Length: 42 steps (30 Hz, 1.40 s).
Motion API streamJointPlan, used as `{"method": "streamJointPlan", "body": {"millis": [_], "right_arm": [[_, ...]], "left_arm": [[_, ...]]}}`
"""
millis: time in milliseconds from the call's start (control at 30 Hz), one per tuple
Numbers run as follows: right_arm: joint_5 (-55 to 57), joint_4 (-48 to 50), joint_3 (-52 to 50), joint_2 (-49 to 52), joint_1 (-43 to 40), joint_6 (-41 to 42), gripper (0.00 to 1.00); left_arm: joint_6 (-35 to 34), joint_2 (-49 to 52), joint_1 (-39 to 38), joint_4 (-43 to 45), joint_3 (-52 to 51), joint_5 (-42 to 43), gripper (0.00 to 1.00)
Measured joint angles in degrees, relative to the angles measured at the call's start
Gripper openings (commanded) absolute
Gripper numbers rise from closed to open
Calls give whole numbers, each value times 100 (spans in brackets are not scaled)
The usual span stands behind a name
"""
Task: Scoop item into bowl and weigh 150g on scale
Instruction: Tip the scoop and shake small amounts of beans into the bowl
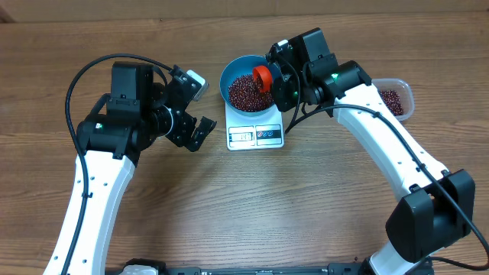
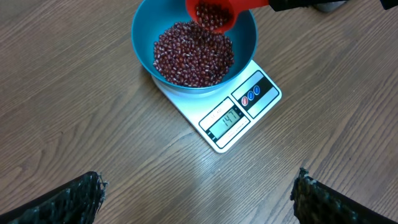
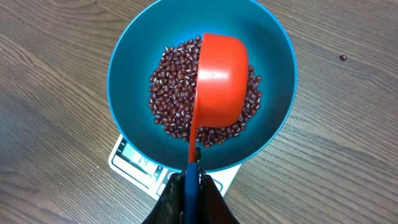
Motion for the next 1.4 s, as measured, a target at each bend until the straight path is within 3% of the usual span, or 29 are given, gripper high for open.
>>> {"method": "streamJointPlan", "body": {"millis": [833,1400], "right_arm": [[-31,39,0,0,0,-372,4],[-732,-63,0,0,-61,232,4]], "left_arm": [[0,0,0,0,0,0,99],[0,0,0,0,0,0,100]]}}
